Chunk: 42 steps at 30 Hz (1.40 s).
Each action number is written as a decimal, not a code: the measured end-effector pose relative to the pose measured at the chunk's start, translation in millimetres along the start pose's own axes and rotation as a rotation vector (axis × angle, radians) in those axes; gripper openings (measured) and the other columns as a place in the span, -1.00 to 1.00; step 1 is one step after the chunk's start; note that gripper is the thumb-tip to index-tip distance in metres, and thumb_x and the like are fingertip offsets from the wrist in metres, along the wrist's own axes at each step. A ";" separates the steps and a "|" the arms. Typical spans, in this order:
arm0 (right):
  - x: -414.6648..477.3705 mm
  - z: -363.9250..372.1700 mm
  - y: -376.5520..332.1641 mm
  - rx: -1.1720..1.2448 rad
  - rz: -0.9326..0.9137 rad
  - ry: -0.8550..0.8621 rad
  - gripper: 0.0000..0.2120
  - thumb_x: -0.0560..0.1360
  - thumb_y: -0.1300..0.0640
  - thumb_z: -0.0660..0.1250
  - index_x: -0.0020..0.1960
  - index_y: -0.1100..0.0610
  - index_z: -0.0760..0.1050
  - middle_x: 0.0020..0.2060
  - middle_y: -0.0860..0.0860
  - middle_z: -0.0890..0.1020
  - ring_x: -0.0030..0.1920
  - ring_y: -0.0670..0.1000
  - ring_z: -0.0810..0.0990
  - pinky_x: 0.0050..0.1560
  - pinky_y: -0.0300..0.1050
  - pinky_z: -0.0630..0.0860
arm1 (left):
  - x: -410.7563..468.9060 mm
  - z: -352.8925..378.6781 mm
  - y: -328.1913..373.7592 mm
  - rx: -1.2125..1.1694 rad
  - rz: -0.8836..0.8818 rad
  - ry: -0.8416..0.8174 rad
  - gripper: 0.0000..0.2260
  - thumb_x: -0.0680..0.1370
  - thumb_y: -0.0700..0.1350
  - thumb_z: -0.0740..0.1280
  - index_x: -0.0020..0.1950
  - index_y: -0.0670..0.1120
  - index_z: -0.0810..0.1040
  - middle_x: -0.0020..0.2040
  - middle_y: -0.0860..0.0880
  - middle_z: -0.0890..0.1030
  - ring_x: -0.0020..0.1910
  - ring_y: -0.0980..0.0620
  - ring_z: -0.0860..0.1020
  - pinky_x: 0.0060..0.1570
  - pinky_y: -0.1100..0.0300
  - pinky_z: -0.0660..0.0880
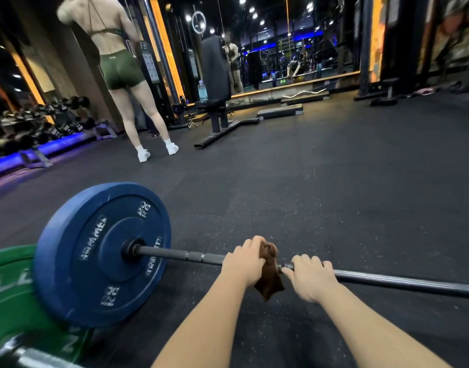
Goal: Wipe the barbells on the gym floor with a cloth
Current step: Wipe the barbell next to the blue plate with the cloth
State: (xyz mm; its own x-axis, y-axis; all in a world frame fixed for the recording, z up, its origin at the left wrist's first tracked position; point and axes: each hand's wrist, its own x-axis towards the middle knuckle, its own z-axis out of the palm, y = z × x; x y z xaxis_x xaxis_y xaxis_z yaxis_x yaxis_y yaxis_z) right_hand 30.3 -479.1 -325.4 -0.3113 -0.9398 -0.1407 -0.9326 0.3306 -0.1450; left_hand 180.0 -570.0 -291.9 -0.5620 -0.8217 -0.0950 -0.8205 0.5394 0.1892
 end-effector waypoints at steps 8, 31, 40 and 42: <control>-5.0 5.1 0.3 -0.015 -0.006 0.023 -0.55 0.70 -0.22 -0.10 0.36 0.02 0.33 0.30 -0.01 0.44 0.30 0.09 0.39 0.30 0.06 0.27 | 4.1 -8.5 -46.1 -0.091 -0.157 0.032 -0.68 0.68 -0.01 0.20 0.41 0.16 0.24 0.42 -0.02 0.44 0.32 -0.16 0.50 0.33 -0.19 0.39; -5.9 10.0 1.9 -0.027 -0.015 0.080 -0.55 0.70 -0.22 -0.08 0.35 0.04 0.35 0.27 0.00 0.47 0.25 0.10 0.42 0.26 0.06 0.30 | 1.5 -4.5 -39.1 -0.115 -0.111 0.057 -0.68 0.68 -0.05 0.18 0.42 0.17 0.25 0.42 -0.01 0.47 0.30 -0.17 0.52 0.36 -0.16 0.37; -6.8 10.6 0.5 -0.028 -0.013 0.095 -0.56 0.70 -0.22 -0.08 0.34 0.03 0.34 0.27 0.00 0.46 0.26 0.10 0.41 0.27 0.06 0.29 | -2.0 11.3 -2.6 -0.072 -0.147 0.143 -0.64 0.65 -0.09 0.22 0.44 0.03 0.28 0.40 -0.10 0.42 0.31 -0.23 0.44 0.32 -0.09 0.36; -7.9 10.3 0.3 -0.033 -0.012 0.104 -0.57 0.70 -0.22 -0.08 0.33 0.03 0.34 0.27 0.00 0.46 0.26 0.10 0.42 0.26 0.07 0.30 | -7.3 19.0 11.8 -0.086 -0.062 0.152 -0.61 0.64 -0.12 0.24 0.45 0.03 0.28 0.39 -0.09 0.42 0.30 -0.20 0.44 0.31 -0.06 0.36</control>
State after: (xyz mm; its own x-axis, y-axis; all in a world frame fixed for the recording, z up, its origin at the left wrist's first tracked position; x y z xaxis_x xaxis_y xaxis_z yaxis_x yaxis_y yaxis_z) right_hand 34.3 -470.7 -334.5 -0.3158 -0.9481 -0.0369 -0.9413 0.3180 -0.1135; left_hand 172.4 -554.2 -307.6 -0.4833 -0.8746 0.0386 -0.8375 0.4747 0.2707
